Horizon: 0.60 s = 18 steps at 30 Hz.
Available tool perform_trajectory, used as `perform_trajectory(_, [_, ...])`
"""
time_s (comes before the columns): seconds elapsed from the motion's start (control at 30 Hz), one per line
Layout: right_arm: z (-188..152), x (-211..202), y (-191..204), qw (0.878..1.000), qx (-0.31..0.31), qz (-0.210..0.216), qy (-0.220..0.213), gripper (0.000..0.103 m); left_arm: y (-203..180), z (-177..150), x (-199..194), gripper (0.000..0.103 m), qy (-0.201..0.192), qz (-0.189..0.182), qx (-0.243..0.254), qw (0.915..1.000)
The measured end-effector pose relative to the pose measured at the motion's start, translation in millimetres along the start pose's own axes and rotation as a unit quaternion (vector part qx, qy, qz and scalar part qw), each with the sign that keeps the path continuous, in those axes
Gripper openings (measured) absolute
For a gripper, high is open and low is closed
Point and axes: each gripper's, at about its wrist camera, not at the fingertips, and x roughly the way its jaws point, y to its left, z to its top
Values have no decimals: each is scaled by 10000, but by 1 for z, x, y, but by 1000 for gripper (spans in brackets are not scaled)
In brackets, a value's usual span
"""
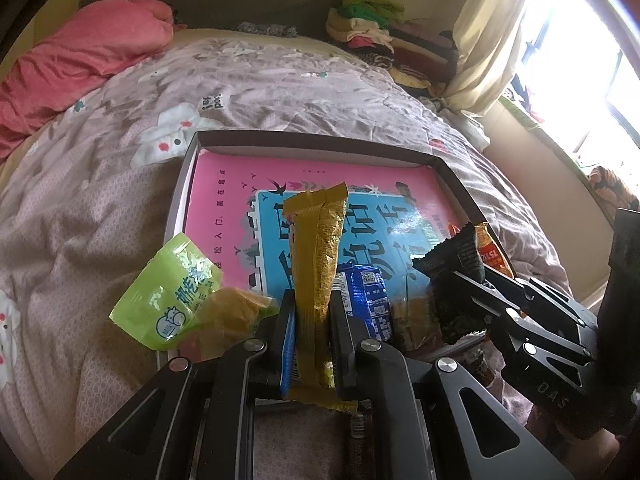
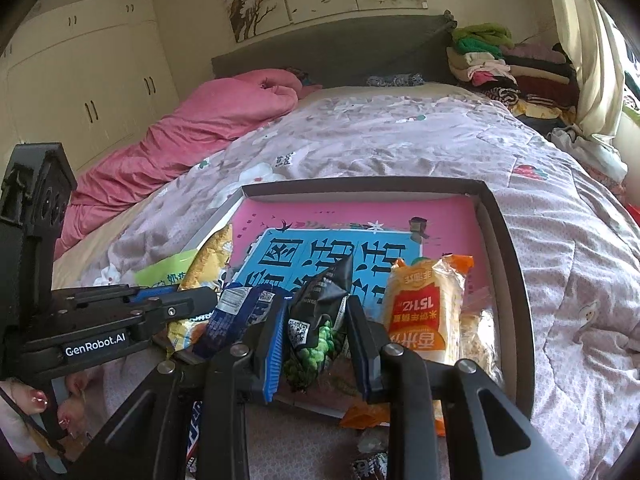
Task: Organize snacks
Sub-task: 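Carry the yellow bar over the tray with left tool while right tool carries the pea bag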
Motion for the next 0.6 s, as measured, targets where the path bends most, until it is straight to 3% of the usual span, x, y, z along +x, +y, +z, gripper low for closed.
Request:
perform_trajectory(0.43, [-1, -6, -2, 10000, 75, 31, -42, 30, 3, 0, 0, 16, 23, 29, -40, 10000])
perform_trajectory(0.6, [0, -8, 0, 10000, 46, 36, -60, 30, 3, 0, 0, 21, 48, 4, -60, 10000])
